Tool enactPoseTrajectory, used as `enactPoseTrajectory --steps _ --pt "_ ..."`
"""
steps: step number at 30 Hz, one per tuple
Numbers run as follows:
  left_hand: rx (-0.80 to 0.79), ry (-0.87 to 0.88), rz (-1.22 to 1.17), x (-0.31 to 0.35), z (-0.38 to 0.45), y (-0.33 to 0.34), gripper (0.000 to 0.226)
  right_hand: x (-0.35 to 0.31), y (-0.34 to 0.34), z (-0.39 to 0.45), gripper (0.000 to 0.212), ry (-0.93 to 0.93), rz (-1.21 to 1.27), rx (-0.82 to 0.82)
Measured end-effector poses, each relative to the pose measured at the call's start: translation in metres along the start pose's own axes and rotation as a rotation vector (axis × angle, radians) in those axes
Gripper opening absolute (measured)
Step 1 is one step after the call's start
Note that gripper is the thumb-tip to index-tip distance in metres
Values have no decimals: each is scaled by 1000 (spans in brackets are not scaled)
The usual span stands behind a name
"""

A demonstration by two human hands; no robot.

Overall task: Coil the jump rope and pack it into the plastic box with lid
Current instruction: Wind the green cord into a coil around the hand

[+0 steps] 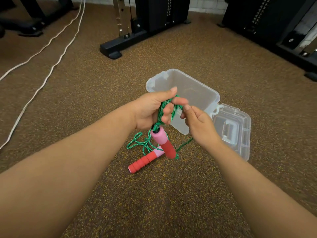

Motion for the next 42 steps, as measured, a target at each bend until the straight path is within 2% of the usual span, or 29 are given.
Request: enactPoseTrajectory --steps 4,7,10,13,18,22,28,33,36,39,42 --pt "150 181 -196 9 5 -13 41 7 6 -5 38 1 -93 -85" --pt "273 283 -210 12 7 -21 38 3 9 -9 36 -7 -227 -171" --pt "365 291 -224 11 10 -22 39 -7 15 -12 35 -49 -316 -280" --pt "389 226 -161 8 14 -20 54 -22 18 -12 33 -117 -260 -332" --pt "312 92 36 2 15 -17 80 -53 5 -9 32 -221 -17 -260" --pt "143 31 259 -1 12 -16 103 -59 -8 -7 32 -182 87 -205" --pt "10 -70 350 -1 5 -2 97 -50 -17 -1 31 -165 24 -113" --pt "-123 -217 428 0 -1 11 76 -49 -31 4 38 -154 49 61" --pt "-165 -239 405 -2 -2 9 53 -45 -38 8 40 -124 48 174" --pt "-169 -197 292 4 -1 11 44 -35 -33 8 38 -85 44 149" --pt "-162 -119 118 13 -1 5 45 -27 -21 5 36 -20 173 71"
Point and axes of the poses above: each hand's wrist, its own z-axis towards the middle knuckle, its own y-axis out of the palm, x = y × z, the point moved 2 cm from there along z, towards the middle knuckle, and after that the axes turned 11 degrees about -x, right-handed, at the moved point
